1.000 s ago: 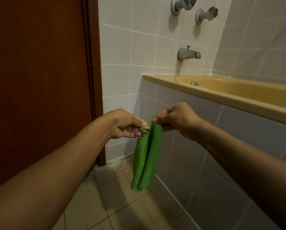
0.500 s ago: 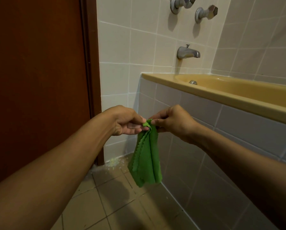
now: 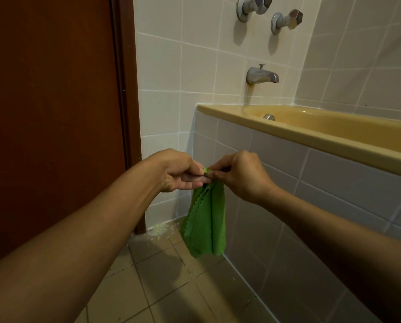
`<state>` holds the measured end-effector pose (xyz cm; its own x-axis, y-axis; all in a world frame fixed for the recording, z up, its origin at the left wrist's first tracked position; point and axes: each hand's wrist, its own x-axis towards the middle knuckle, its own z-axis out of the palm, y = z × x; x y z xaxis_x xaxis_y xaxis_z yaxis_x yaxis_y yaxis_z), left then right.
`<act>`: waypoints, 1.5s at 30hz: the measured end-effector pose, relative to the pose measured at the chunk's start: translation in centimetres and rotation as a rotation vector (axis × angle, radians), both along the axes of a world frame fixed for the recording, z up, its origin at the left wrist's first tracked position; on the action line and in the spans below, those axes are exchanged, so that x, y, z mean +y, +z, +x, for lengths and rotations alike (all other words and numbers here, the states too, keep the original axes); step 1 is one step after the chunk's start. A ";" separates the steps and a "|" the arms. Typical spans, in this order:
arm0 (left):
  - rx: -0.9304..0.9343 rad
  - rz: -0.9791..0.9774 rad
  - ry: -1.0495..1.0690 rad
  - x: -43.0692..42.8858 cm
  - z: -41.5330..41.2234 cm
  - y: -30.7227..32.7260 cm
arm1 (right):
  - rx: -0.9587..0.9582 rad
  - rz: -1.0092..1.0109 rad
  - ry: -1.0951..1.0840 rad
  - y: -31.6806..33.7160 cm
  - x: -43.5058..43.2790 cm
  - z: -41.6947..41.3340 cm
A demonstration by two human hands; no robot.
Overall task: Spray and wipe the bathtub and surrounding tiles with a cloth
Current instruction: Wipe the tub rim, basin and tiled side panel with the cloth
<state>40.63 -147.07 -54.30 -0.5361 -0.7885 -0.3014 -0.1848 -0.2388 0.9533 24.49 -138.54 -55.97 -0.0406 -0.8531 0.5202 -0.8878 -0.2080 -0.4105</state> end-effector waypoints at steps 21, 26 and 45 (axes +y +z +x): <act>-0.066 -0.785 0.116 -0.2 -1.7 -2.9 | -0.850 0.284 0.161 1.0 0.5 -1.4; -0.037 -0.841 0.102 -0.1 -1.9 -2.5 | -0.687 0.117 0.007 0.5 -0.3 -1.7; 0.226 -0.711 -0.043 1.4 -4.6 -7.9 | -0.601 -0.078 0.016 4.4 1.0 -7.1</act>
<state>36.07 -145.70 -62.15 -0.5595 -0.7287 0.3949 0.0390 0.4528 0.8908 17.38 -137.52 -51.57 -0.3344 -0.8164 0.4708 -0.5016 -0.2688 -0.8223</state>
